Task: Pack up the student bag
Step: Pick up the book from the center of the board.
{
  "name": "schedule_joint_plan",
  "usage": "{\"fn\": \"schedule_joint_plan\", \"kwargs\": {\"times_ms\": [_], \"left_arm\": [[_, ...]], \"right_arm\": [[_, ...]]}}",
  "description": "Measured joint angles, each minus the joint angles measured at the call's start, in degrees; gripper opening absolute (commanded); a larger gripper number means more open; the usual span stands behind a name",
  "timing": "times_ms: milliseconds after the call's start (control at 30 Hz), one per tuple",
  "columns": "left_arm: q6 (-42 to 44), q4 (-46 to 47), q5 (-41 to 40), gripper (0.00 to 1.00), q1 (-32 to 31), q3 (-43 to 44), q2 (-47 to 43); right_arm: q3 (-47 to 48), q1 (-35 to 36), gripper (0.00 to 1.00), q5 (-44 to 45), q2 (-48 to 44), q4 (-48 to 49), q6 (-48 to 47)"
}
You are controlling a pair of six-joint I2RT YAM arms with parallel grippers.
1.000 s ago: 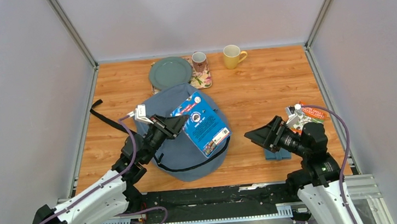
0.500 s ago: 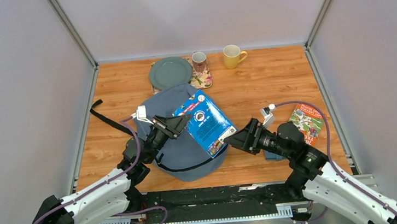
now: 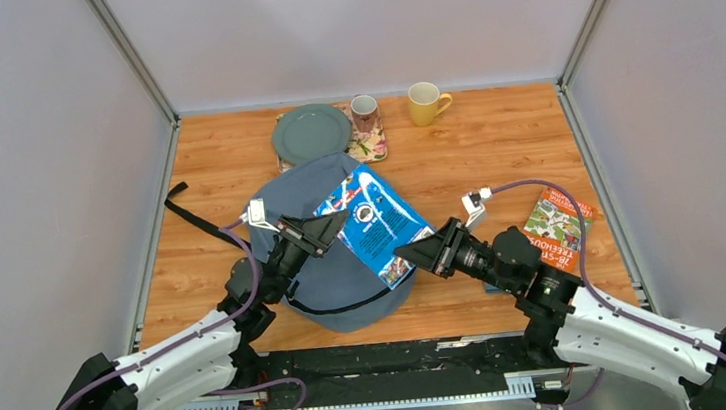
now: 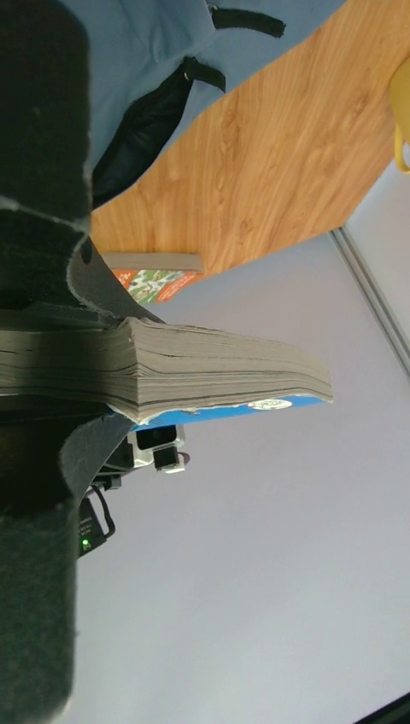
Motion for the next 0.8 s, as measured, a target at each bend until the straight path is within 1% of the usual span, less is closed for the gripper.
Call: {"fn": "schedule_joint_plan", "kwargs": {"times_ms": [33, 67, 100, 133, 167, 200, 267, 333, 467, 533, 700, 800], "left_arm": [[-0.04, -0.28, -0.33, 0.09, -0.04, -0.22, -0.37], [0.02, -0.28, -0.24, 0.21, -0.15, -0.31, -0.66], [0.17, -0.33, -0.24, 0.35, -0.35, -0.28, -1.05], [0.44, -0.87, -0.13, 0.60, -0.70, -0.22, -1.64], [0.79, -2.08, 0.26, 0.73, -0.92, -0.09, -2.16], [2.03, -3.98, 0.70, 0.79, -0.96, 0.28, -2.56], [4.17, -10.78, 1.29, 0.79, -0.76, 2.86, -3.23], [8.09, -19.98, 2.01, 0.79, -0.52, 7.72, -3.06], [18.69, -38.80, 2.93, 0.80, -0.50, 20.68, -0.63], [24.24, -45.35, 3.67, 0.80, -0.50, 24.57, 0.15], [34.67, -59.43, 4.81, 0.80, -1.57, 25.81, 2.67], [40.35, -66.97, 4.02, 0.80, -5.42, 25.97, 5.95]], "right_arm": [[0.00, 0.42, 0.00, 0.00, -1.40, 0.37, 0.57], [-0.04, 0.90, 0.00, 0.04, -2.86, 0.04, 0.66], [-0.22, 1.16, 0.00, 0.13, -3.85, -0.46, 0.70], [-0.33, 1.31, 0.00, 0.15, -4.79, -1.16, 0.81], [-0.44, 1.38, 0.00, 0.15, -5.62, -1.90, 0.76], [-0.57, 1.40, 0.00, 0.28, -6.49, -2.67, 0.59], [-0.72, 0.96, 0.00, 2.82, -8.87, -5.62, 0.15], [-0.74, 0.55, 0.00, 5.07, -10.71, -8.66, -0.33], [-0.59, 0.35, 0.00, 10.23, -15.13, -16.87, -1.33], [-0.59, 0.24, 0.00, 13.03, -17.64, -22.36, -1.84], [0.07, 0.15, 0.00, 18.80, -24.04, -33.83, -2.38], [2.08, 0.11, 0.00, 22.53, -27.78, -40.52, -2.69]]}}
